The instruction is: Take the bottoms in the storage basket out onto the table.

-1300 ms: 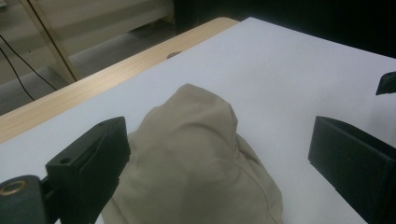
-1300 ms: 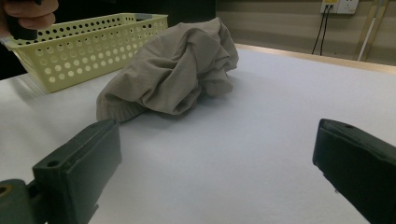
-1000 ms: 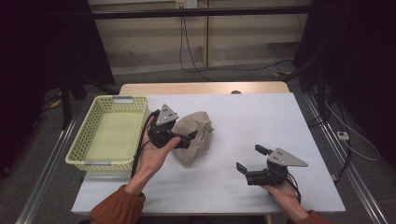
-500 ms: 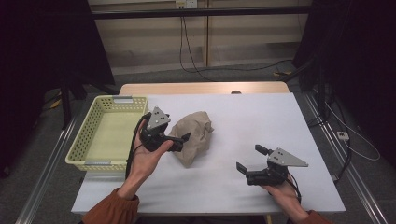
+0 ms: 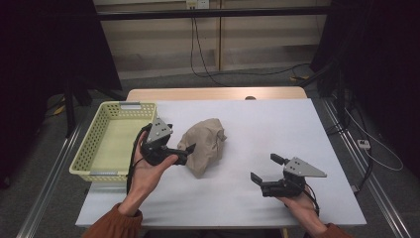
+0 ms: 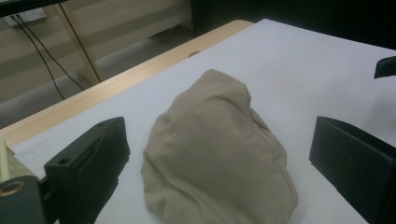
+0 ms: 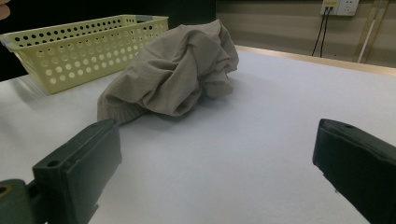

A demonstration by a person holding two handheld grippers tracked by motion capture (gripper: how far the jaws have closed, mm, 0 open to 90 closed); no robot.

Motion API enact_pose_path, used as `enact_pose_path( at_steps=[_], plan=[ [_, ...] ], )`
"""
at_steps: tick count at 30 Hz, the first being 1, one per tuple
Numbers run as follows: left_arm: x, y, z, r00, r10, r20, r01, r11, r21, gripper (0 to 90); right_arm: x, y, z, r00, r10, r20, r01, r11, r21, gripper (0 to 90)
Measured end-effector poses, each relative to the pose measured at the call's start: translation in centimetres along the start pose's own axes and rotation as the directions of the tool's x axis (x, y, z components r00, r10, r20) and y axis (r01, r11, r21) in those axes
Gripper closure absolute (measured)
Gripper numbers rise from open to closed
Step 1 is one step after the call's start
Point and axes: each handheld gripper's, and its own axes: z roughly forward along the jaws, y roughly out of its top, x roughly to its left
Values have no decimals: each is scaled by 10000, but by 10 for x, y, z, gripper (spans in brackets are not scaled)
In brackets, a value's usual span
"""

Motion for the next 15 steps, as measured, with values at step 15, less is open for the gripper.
enact_pose_path(
  at_steps=[15],
  plan=[
    [9, -14, -24, 9985, -141, -533, 133, 9998, -151, 44, 0, 0, 1, 10000, -20, -10, 20, 10000, 17, 10]
  ],
)
